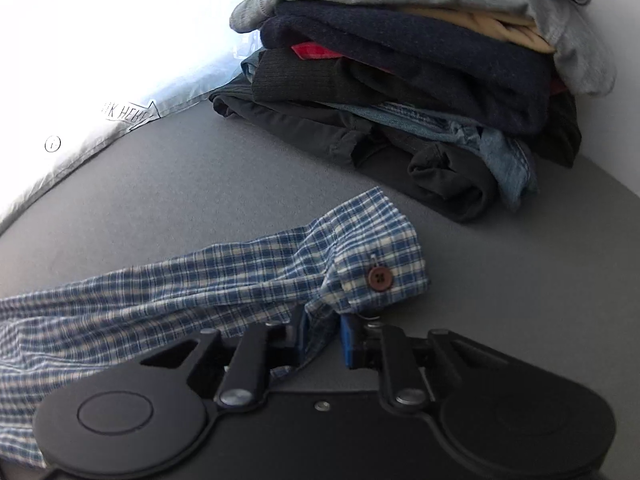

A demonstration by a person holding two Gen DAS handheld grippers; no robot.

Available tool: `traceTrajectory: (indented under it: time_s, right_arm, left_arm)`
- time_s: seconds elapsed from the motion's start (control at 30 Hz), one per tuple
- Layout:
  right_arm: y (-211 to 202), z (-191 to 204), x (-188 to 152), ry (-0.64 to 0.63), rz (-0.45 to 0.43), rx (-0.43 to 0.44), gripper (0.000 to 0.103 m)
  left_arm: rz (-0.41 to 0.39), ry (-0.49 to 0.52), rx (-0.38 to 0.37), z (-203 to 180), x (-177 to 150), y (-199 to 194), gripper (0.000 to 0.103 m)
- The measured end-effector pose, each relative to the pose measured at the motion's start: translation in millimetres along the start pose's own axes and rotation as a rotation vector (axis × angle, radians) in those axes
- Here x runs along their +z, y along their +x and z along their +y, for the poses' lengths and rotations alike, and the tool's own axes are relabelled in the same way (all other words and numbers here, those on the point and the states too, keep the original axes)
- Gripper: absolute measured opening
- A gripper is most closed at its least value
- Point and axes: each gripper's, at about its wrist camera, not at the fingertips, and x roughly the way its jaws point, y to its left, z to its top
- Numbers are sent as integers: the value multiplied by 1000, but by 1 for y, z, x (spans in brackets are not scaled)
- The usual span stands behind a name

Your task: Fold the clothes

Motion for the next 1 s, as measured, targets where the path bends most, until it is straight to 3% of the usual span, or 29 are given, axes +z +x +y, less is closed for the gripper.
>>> traceTrajectory:
  time_s: [0.13,0.27,0.37,0.43,0.53,0.63,0.73,0.83,1.0]
  right_arm:
    - [-7,2,9,-66,-63,-62,9]
    - [9,5,10,-135,-5,-87,12]
    - [0,16,8,-190,-13,-105,28]
    - [-10,27,4,-223,-40,-99,45]
    - [-26,52,-1,-317,-86,-76,48]
    - [-41,82,0,-346,-99,34,50]
    - [-56,127,1,-423,-114,164,50]
    - [-65,180,0,-505,-123,316,52]
    - [-75,293,-6,-529,-96,599,54]
  left_arm:
    - [-15,-6,2,0,-3,-6,103]
    - [-27,-16,7,4,-4,-4,103]
    - [-3,-16,2,5,-1,-2,103]
    - [21,-5,-6,5,3,0,103]
    - [56,43,-38,8,13,4,103]
    - [61,79,-50,11,30,12,103]
    - [16,100,-80,14,56,16,103]
    - [-54,121,-127,15,99,24,103]
    - [-152,136,-220,3,182,57,103]
